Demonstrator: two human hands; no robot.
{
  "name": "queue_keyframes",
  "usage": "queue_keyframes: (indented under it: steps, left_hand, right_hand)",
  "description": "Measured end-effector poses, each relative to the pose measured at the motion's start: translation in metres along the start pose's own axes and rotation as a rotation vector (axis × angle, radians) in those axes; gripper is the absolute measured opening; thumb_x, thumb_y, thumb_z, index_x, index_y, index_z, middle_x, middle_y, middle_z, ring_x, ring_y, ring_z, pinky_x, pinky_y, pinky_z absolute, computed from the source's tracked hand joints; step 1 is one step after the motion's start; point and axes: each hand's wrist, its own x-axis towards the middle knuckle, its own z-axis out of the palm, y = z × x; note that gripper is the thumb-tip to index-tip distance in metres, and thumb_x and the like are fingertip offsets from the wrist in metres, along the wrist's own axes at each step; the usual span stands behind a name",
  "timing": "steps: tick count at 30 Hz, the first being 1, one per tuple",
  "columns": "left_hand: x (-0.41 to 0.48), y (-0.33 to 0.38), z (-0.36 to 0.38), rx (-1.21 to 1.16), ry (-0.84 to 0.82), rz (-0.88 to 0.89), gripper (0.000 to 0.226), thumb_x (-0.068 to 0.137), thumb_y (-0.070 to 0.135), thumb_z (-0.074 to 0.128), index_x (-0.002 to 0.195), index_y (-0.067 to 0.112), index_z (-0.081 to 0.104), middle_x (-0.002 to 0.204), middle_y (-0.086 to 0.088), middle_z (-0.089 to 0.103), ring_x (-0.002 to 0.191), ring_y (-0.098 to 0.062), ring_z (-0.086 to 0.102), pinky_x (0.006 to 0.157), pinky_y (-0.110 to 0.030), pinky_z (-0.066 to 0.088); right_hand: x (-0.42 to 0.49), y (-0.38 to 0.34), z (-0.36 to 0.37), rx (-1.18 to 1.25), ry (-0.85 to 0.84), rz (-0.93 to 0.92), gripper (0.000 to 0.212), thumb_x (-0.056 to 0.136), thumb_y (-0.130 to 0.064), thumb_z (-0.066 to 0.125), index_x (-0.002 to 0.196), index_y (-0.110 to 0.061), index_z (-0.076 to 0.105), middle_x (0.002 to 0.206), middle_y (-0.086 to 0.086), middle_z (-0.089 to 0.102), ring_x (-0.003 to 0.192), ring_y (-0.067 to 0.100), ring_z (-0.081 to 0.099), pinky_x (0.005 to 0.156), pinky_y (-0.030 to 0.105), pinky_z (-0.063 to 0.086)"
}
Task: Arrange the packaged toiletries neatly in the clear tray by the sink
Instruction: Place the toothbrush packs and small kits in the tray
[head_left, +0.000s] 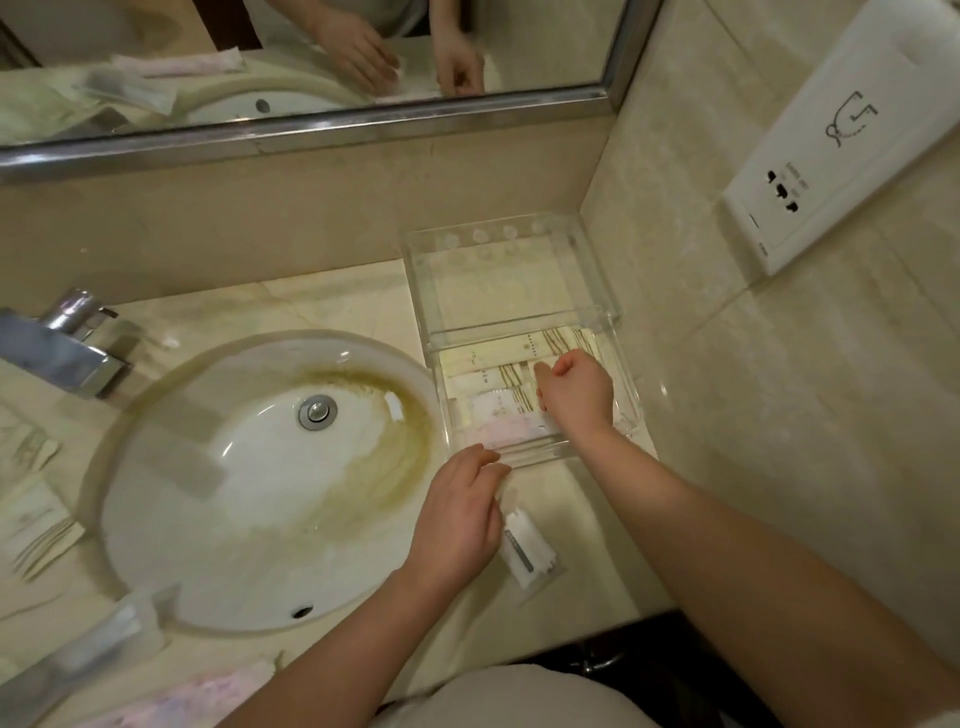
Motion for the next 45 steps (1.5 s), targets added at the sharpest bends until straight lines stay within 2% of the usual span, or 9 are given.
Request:
queue_keyframes:
  steps: [6,11,18,24,29,33,38,41,45]
  left_hand:
    - [-0.028,-0.008,-0.007,0.014,-0.03,-0.053,0.036,0.072,0.005,0.05,0.104,0.009,0.067,0.107,-0.006,0.063,0.102,-0.023,0.055,0.092,-0.029,0.042]
    - [-0.064,-0.009,-0.009,0.045,-0.075,-0.124,0.039,0.074,0.008,0.054,0.111,0.009,0.065,0.111,-0.008,0.062,0.106,-0.024,0.054,0.094,-0.035,0.045]
    - [-0.128,-0.015,-0.017,0.079,0.081,-0.297,0.038,0.077,0.003,0.055,0.113,0.008,0.066,0.114,-0.01,0.064,0.108,-0.026,0.055,0.094,-0.035,0.046]
    - [-0.198,-0.059,-0.081,0.147,0.322,-0.686,0.036,0.078,-0.005,0.06,0.112,0.006,0.067,0.113,-0.015,0.064,0.104,-0.031,0.059,0.089,-0.034,0.044]
    - [-0.239,-0.103,-0.135,0.405,0.153,-0.928,0.024,0.081,0.012,0.068,0.104,0.012,0.072,0.1,-0.014,0.067,0.097,-0.034,0.061,0.08,-0.039,0.049]
    - [-0.237,-0.107,-0.137,0.46,-0.163,-0.824,0.025,0.075,0.027,0.072,0.099,0.02,0.07,0.096,-0.007,0.064,0.093,-0.03,0.061,0.077,-0.037,0.05]
    - [-0.227,-0.112,-0.14,0.447,-0.244,-0.783,0.021,0.076,0.034,0.072,0.09,0.022,0.062,0.089,0.0,0.063,0.084,-0.024,0.061,0.069,-0.033,0.045]
    - [-0.202,-0.101,-0.141,0.256,-0.255,-0.721,0.024,0.076,0.029,0.071,0.073,0.019,0.05,0.072,0.001,0.057,0.066,-0.02,0.055,0.055,-0.031,0.036]
    - [-0.146,-0.076,-0.142,-0.057,-0.171,-0.647,0.03,0.073,0.024,0.074,0.072,0.013,0.046,0.063,0.003,0.046,0.057,-0.016,0.039,0.055,-0.032,0.029]
  right_hand:
    - [-0.107,0.051,-0.003,-0.376,-0.125,-0.255,0.027,0.081,-0.051,0.064,0.085,-0.026,0.052,0.075,-0.01,0.061,0.07,0.014,0.059,0.061,0.032,0.046]
    - [-0.148,0.096,0.012,-0.765,-0.21,-0.313,0.072,0.071,-0.057,0.075,0.121,-0.013,0.048,0.113,0.011,0.055,0.102,0.031,0.056,0.074,0.038,0.047]
    - [-0.154,0.076,0.037,-0.674,-0.381,-0.397,0.049,0.078,-0.042,0.074,0.11,-0.013,0.052,0.102,0.008,0.065,0.091,0.031,0.063,0.062,0.034,0.041]
    - [-0.187,0.06,0.056,-0.444,-0.601,-0.39,0.027,0.085,-0.039,0.067,0.089,-0.015,0.056,0.082,-0.002,0.058,0.08,0.021,0.057,0.057,0.03,0.035]
    - [-0.211,0.051,0.064,-0.264,-0.691,-0.364,0.028,0.085,-0.037,0.068,0.101,-0.015,0.062,0.09,0.0,0.065,0.081,0.016,0.06,0.062,0.03,0.041]
    - [-0.217,0.042,0.065,-0.228,-0.695,-0.355,0.027,0.085,-0.037,0.068,0.1,-0.015,0.061,0.088,-0.001,0.064,0.078,0.015,0.059,0.062,0.03,0.042]
    - [-0.209,0.033,0.065,-0.213,-0.679,-0.314,0.026,0.084,-0.037,0.068,0.097,-0.015,0.061,0.089,0.0,0.065,0.082,0.018,0.061,0.068,0.032,0.045]
    - [-0.203,0.026,0.06,-0.162,-0.643,-0.266,0.022,0.085,-0.035,0.068,0.094,-0.018,0.06,0.084,-0.007,0.062,0.08,0.014,0.06,0.065,0.029,0.044]
    - [-0.184,0.022,0.043,-0.059,-0.519,-0.161,0.027,0.085,-0.035,0.069,0.095,-0.01,0.063,0.09,0.003,0.067,0.085,0.022,0.065,0.07,0.033,0.049]
